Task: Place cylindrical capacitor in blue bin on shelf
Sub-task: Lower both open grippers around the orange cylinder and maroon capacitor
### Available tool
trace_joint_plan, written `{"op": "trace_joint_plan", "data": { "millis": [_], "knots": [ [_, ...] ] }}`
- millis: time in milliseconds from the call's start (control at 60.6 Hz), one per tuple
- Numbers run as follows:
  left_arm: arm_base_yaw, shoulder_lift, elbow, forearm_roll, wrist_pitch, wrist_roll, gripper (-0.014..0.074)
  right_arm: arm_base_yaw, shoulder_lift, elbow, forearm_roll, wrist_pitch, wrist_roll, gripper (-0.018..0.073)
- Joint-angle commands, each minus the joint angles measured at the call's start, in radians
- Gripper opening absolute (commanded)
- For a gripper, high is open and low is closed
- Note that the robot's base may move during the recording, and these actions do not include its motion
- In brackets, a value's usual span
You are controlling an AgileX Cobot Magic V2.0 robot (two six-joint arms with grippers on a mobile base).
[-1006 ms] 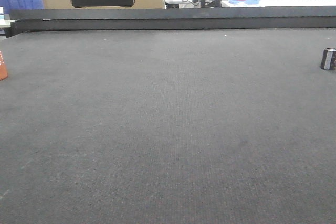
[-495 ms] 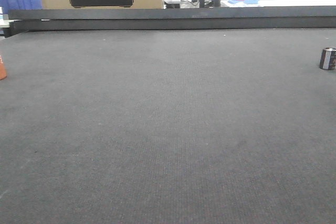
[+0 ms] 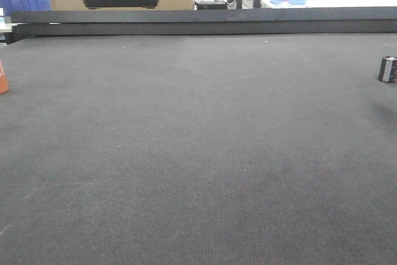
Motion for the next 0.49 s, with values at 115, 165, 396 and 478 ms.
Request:
{"op": "trace_joint_plan", "data": {
  "millis": [115,165,396,478],
  "knots": [
    [-0.006,0.0,-0.008,-0.001,-0.014,0.001,0.0582,-0.051,0.221,-0.16,0.014,-0.073,-0.001,0.0558],
    [-0.006,0.0,-0.008,-0.001,-0.014,0.001,0.0582,-0.051,0.262,-0.203,0.012,-0.071,-0.001,0.0558],
    [-0.006,0.0,-0.008,-0.001,-0.014,0.001,0.0582,-0.051,0.435,-0.411,-0.058,-0.011,-0.001,0.0558],
    [-0.006,0.0,-0.008,-0.001,-0.014,0.001,0.0582,-0.053,0.489,-0.481,-0.046,0.015,-0.001,0.0558]
  ]
}}
